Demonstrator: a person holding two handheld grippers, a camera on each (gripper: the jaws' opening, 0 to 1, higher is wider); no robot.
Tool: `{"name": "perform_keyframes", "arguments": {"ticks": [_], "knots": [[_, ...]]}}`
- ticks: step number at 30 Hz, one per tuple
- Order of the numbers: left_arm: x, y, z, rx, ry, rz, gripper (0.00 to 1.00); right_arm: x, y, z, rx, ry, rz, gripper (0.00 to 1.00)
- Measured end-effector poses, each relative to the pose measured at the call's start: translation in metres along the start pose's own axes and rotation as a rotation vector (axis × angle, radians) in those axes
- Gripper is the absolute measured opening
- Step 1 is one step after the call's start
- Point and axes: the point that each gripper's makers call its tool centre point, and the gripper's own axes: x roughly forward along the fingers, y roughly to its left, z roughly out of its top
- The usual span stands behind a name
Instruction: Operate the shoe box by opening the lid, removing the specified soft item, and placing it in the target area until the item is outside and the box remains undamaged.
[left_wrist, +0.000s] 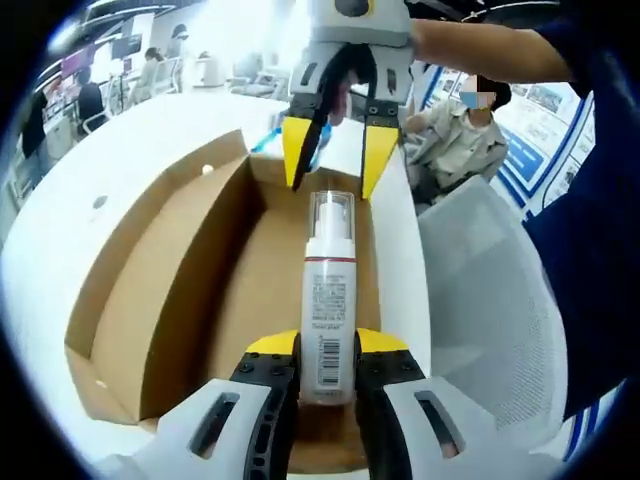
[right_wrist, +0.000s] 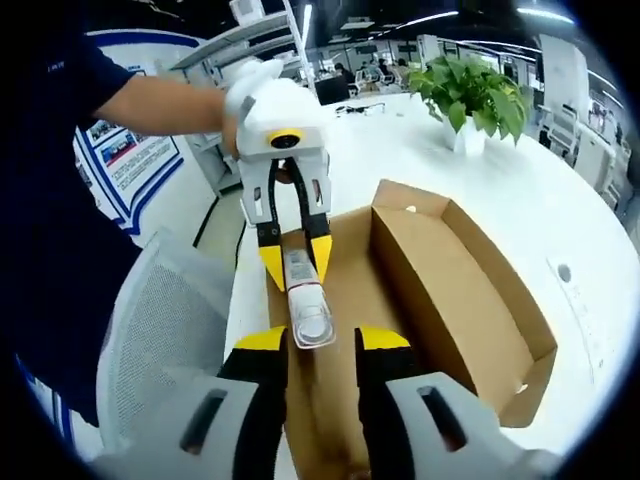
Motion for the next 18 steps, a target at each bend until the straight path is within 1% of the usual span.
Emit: {"name": "perform_keyframes", "arguments": {"ticks": [1,3,4,5,6,8,9,10,15,18], "knots": [[-0.001,-0.001,0.002,0.0,-0.004,-0.001,0.17,-0.001,0.004,0.009,0.022,-0.041,0.015,0.24],[-0.005,-0.006,0.008,-0.006,-0.033,-0.017,0.17,-0.003,0.006,0.013,0.025,-0.05,0.015,0.24],[-0.007,-0.007,0.011,-0.014,-0.043,-0.018,0.17,-0.004,0.007,0.017,0.029,-0.065,0.02,0.24],[-0.009,-0.011,0.016,-0.02,-0.065,-0.028,0.17,-0.005,0.007,0.018,0.03,-0.068,0.021,0.24],[-0.011,-0.013,0.018,-0.032,-0.078,-0.039,0.17,-0.005,0.009,0.019,0.028,-0.069,0.02,0.24],[-0.015,-0.01,0.019,-0.028,-0.092,-0.036,0.17,-0.004,0.014,0.019,0.01,-0.053,0.025,0.24],[-0.017,-0.014,0.024,-0.03,-0.099,-0.044,0.17,-0.003,0.016,0.019,0.007,-0.047,0.029,0.23],[-0.017,-0.015,0.026,-0.025,-0.103,-0.039,0.17,-0.002,0.019,0.019,0.004,-0.045,0.035,0.23],[-0.019,-0.025,0.034,-0.012,-0.112,-0.057,0.17,0.001,0.025,0.02,-0.018,-0.036,0.048,0.22],[-0.019,-0.028,0.037,0.001,-0.117,-0.057,0.17,0.002,0.028,0.022,-0.024,-0.042,0.052,0.22]]}}
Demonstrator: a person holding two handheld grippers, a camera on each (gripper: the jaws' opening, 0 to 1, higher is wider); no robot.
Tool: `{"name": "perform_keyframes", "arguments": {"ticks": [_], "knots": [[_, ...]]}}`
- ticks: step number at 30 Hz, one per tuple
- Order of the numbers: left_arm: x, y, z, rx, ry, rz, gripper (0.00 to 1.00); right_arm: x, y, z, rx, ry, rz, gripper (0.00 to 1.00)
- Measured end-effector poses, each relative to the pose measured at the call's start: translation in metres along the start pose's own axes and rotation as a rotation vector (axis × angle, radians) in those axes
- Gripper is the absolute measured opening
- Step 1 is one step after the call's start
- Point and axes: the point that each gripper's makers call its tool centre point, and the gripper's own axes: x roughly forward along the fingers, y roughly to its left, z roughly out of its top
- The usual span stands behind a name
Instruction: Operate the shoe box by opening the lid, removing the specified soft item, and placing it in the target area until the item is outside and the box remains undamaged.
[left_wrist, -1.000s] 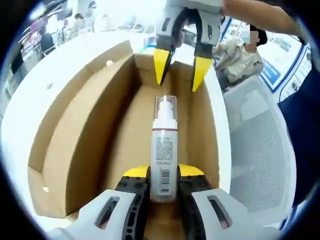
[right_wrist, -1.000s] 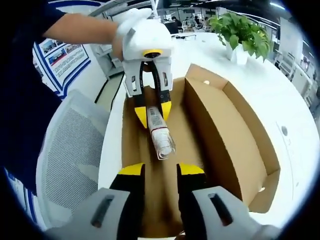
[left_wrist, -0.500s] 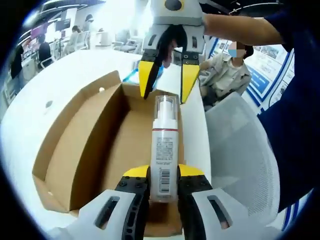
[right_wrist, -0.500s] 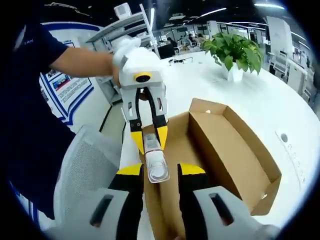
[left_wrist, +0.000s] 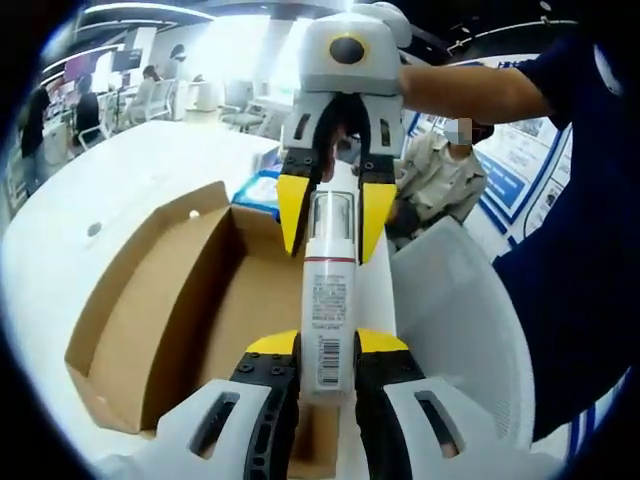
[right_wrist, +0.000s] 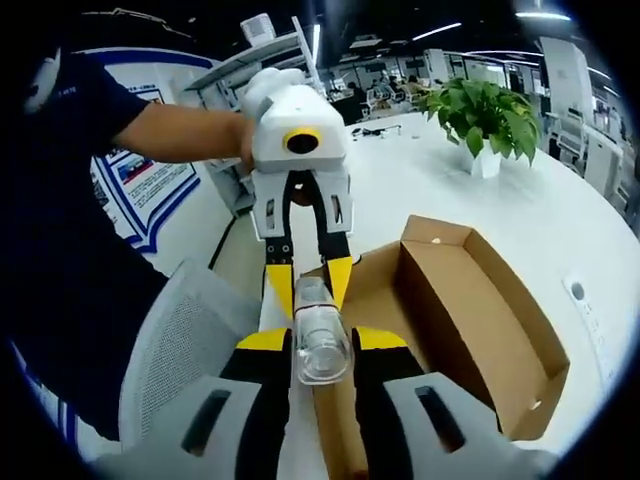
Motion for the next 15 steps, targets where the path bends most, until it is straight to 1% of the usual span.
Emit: {"name": "perform_keyframes", "arguments": {"ticks": [6,10,11,12,15], "knots": [[0.001,-0.005,0.005,0.012,-0.009,-0.01,0.17,0.003,0.006,0.0,-0.007,0.001,0.012,0.22],[0.002,-0.007,0.01,0.014,-0.026,-0.02,0.17,0.004,0.009,0.001,-0.007,-0.002,0.022,0.21],[0.003,-0.009,0.007,0.008,-0.008,-0.025,0.17,0.004,0.009,0.001,-0.007,-0.003,0.022,0.21],[0.004,-0.008,0.01,0.019,-0.02,-0.024,0.17,0.004,0.009,0.001,-0.007,-0.002,0.023,0.21],[0.004,-0.009,0.009,0.012,-0.018,-0.03,0.17,0.004,0.012,-0.001,-0.005,0.005,0.025,0.2]]}}
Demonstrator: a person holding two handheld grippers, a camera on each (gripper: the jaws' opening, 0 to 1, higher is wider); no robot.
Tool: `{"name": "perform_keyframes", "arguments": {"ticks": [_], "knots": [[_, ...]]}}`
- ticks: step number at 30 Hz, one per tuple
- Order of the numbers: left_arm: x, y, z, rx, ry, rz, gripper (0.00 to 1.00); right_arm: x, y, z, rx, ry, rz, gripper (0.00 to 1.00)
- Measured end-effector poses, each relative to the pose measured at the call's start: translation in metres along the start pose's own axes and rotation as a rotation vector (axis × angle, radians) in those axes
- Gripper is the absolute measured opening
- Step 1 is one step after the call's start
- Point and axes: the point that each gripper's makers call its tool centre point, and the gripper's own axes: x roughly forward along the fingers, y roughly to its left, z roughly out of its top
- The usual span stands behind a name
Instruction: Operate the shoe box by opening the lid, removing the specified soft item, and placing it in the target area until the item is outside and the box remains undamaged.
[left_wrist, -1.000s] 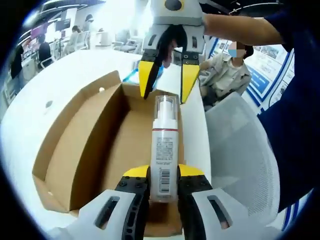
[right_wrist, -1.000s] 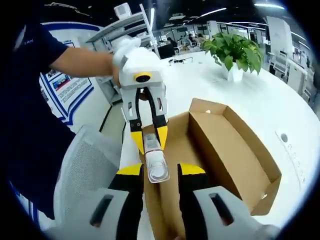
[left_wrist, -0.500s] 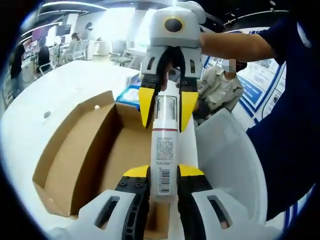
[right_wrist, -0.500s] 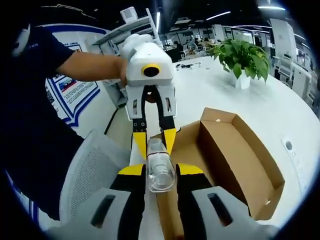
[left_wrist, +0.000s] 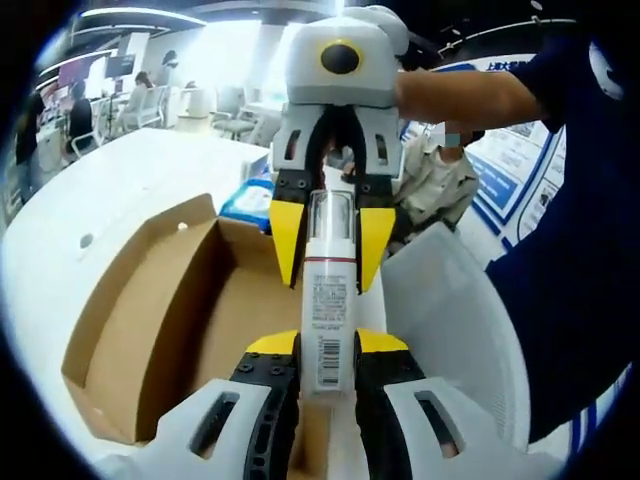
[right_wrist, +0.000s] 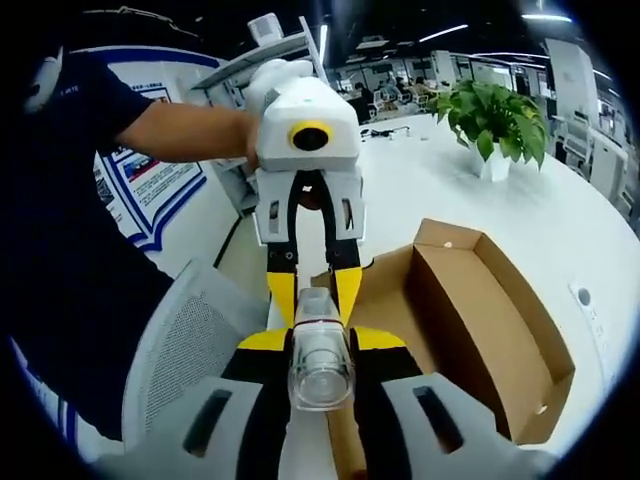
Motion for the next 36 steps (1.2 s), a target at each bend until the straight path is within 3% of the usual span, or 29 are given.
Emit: {"name": "perform_keyframes", "arguments": {"ticks": [16,20,23,29,36], "knots": [[0.001,0.006,0.003,-0.057,-0.029,0.019,0.2,-0.001,-0.002,0.001,0.004,0.012,-0.012,0.19],[0.0,0.007,-0.001,-0.069,-0.014,0.028,0.26,-0.002,-0.006,-0.003,-0.009,0.032,-0.027,0.19],[-0.001,0.008,-0.005,-0.062,0.001,0.042,0.25,-0.004,-0.009,-0.006,-0.02,0.049,-0.04,0.19],[-0.011,0.012,-0.017,-0.046,0.035,0.119,0.27,-0.013,-0.015,-0.013,-0.032,0.084,-0.073,0.19],[-0.032,0.015,-0.033,-0.047,0.059,0.218,0.25,-0.031,-0.025,-0.027,-0.063,0.172,-0.11,0.19]]}}
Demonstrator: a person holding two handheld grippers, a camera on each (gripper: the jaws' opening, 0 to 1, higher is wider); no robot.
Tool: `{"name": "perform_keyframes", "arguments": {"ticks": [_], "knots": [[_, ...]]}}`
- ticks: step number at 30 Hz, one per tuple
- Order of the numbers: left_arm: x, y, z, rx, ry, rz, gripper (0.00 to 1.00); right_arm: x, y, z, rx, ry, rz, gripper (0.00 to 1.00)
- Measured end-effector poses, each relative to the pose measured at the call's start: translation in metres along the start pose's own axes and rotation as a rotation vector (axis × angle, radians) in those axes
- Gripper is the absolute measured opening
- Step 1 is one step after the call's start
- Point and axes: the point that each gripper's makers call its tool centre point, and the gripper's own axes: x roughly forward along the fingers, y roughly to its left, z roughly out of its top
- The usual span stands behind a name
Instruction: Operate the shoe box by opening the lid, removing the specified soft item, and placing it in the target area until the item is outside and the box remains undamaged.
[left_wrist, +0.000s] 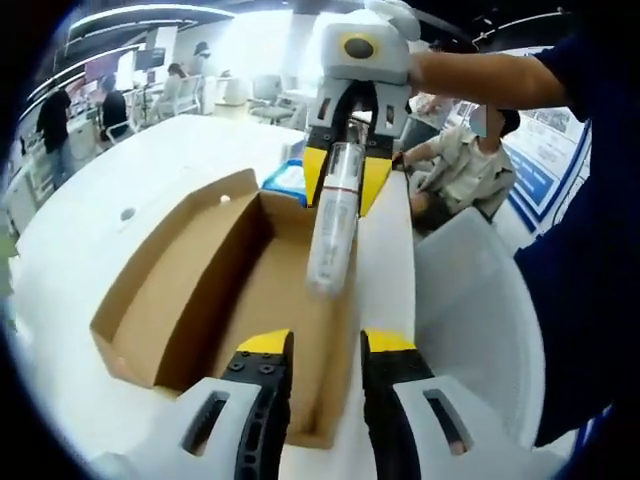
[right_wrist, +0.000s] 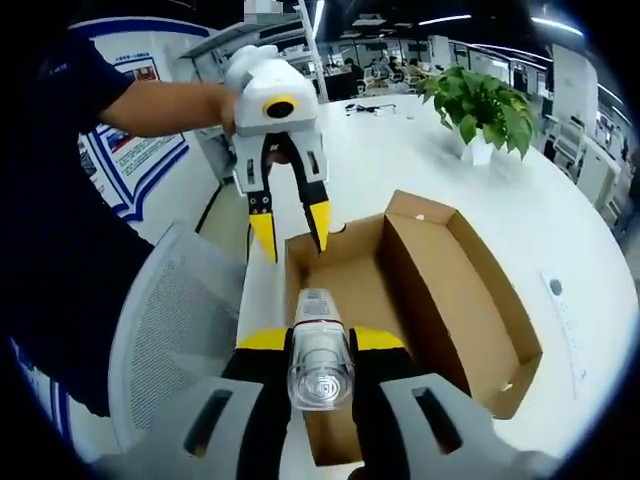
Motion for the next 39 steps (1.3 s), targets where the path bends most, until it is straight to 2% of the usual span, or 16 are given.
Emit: {"name": "perform_keyframes", "arguments": {"ticks": [3,6,13,20,30,39], "knots": [[-0.009,0.004,-0.004,-0.01,-0.001,0.054,0.24,-0.008,-0.002,-0.004,-0.008,0.032,-0.011,0.19],[-0.018,0.007,-0.007,-0.065,-0.033,0.098,0.23,-0.018,-0.006,-0.007,-0.014,0.066,-0.019,0.19],[-0.028,0.009,-0.027,-0.078,0.001,0.15,0.23,-0.047,-0.02,-0.02,-0.048,0.162,-0.055,0.19],[-0.037,0.015,-0.037,-0.124,-0.011,0.198,0.23,-0.074,-0.028,-0.027,-0.084,0.249,-0.086,0.19],[-0.033,0.017,-0.061,-0.168,0.028,0.21,0.23,-0.098,-0.038,-0.04,-0.086,0.307,-0.124,0.19],[-0.023,0.015,-0.077,-0.199,0.055,0.197,0.22,-0.124,-0.053,-0.063,-0.059,0.351,-0.17,0.19]]}}
